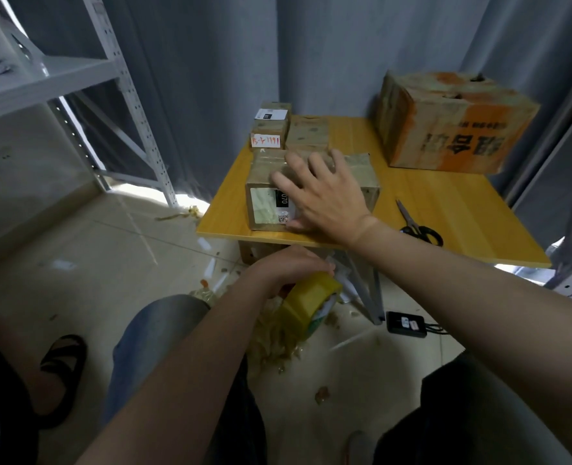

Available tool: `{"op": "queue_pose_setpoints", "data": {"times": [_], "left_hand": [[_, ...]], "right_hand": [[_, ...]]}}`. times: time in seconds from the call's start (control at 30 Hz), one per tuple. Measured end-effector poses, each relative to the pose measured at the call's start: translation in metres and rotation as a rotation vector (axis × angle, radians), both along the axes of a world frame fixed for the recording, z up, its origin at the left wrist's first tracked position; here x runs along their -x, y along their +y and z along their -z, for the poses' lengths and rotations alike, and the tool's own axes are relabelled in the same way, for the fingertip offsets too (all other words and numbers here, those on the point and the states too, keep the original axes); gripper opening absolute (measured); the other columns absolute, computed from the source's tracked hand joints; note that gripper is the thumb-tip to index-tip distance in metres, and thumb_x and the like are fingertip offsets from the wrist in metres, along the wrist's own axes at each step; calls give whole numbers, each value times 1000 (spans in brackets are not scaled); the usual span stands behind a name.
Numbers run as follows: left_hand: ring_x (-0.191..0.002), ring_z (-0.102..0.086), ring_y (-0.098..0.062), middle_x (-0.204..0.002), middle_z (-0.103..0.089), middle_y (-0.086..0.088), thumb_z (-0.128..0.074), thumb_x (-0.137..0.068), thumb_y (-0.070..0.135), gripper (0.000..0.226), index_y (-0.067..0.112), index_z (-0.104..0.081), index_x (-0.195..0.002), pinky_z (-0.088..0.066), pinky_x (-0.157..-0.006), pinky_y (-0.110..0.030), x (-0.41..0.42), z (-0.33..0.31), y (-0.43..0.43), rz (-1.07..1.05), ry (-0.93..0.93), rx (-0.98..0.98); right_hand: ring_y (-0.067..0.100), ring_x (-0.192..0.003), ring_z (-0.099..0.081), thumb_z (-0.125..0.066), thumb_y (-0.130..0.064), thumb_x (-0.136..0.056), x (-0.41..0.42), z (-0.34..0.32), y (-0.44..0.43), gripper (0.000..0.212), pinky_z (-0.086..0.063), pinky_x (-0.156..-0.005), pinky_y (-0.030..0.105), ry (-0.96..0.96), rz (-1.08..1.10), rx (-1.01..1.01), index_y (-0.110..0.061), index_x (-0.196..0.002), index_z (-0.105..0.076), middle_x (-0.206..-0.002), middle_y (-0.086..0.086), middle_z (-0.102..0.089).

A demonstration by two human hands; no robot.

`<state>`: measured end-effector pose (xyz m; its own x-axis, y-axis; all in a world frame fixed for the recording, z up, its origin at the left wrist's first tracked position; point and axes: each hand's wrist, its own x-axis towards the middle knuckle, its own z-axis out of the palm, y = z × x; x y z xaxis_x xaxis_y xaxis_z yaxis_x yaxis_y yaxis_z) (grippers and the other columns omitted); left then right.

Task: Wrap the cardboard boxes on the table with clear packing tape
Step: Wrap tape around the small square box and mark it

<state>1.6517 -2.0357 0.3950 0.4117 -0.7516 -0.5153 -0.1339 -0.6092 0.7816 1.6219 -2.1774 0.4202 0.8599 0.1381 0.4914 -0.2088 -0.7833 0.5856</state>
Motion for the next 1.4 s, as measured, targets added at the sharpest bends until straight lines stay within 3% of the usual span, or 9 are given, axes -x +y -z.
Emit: {"op": "queue_pose_setpoints", "data": {"times": [0.2, 0.47, 0.67, 0.77, 0.93, 1.03, 1.2, 1.33, 1.4], "left_hand": [[-96, -66, -20, -107, -71, -5, -64, -100, 42, 29, 19, -77, -113, -54, -76, -32, 4, -11, 9, -9, -28, 27], [-88, -70, -17, -95, -75, 13, -75, -94, 31, 7, 27, -79, -98, -53, -68, -27, 0, -25, 34, -196, -42, 340], [-88, -67, -22, -103, -73, 5, -82, -85, 37, 16, 34, -77, -99, -49, -71, -34, 0, -50, 49, -345, -111, 507], [-92, -67, -23, -101, -72, 3, -83, -78, 43, 19, 40, -77, -96, -53, -78, -39, 1, -62, 52, -359, -153, 534], [-110, -69, -24, -114, -75, 1, -83, -81, 42, 19, 35, -80, -99, -54, -98, -45, 7, -78, 52, -348, -150, 570], [-86, -73, -16, -98, -76, 2, -78, -90, 31, 30, 27, -73, -119, -58, -72, -32, 11, -81, 50, -334, -41, 574], [-75, -76, -14, -87, -79, 2, -66, -101, 25, 27, 24, -62, -128, -58, -58, -27, 24, -81, 43, -308, 49, 613], [-91, -76, -32, -105, -78, -14, -64, -91, 60, 54, 27, -56, -133, -60, -91, -51, 32, -78, 38, -335, -24, 564], [-76, -75, -34, -95, -78, -18, -60, -102, 45, 41, 23, -53, -135, -62, -80, -49, 33, -79, 40, -310, 54, 555]], "right_hand": [[32, -107, -52, -58, -75, -84, 7, -1, 2, 87, -45, -83, 44, 12, -13, 53, -20, -146, -34, -141, 15, -48], [14, -105, -56, -66, -36, -99, 15, -52, 15, 34, -52, -93, 37, -290, -251, -1233, -19, -126, -57, -115, -6, -52], [6, -95, -63, -76, -65, -78, 42, -89, 13, 55, -51, -85, 31, 186, -127, -1241, -25, -116, -74, -107, -10, -70], [11, -93, -69, -77, -55, -85, 49, -97, 17, 33, -52, -80, 34, 393, -33, -1194, -25, -98, -81, -96, -7, -77], [3, -78, -68, -81, -29, -89, 60, -108, 23, 14, -52, -70, 23, 246, -50, -1216, -15, -90, -82, -86, -2, -78], [-2, -62, -60, -80, -26, -90, 62, -116, 25, 13, -49, -63, 24, 194, -22, -1156, -13, -86, -81, -77, -1, -75], [19, -88, -70, -75, -35, -93, 66, -126, 27, 16, -57, -79, 36, 145, 82, -1001, -20, -90, -81, -89, 1, -77], [13, -73, -71, -74, -40, -92, 65, -144, 26, 28, -57, -77, 34, -52, 70, -1044, -33, -65, -71, -67, -10, -71], [11, -66, -70, -72, -41, -94, 64, -152, 25, 29, -57, -74, 32, -84, 47, -1042, -35, -66, -68, -68, -11, -71]]}}
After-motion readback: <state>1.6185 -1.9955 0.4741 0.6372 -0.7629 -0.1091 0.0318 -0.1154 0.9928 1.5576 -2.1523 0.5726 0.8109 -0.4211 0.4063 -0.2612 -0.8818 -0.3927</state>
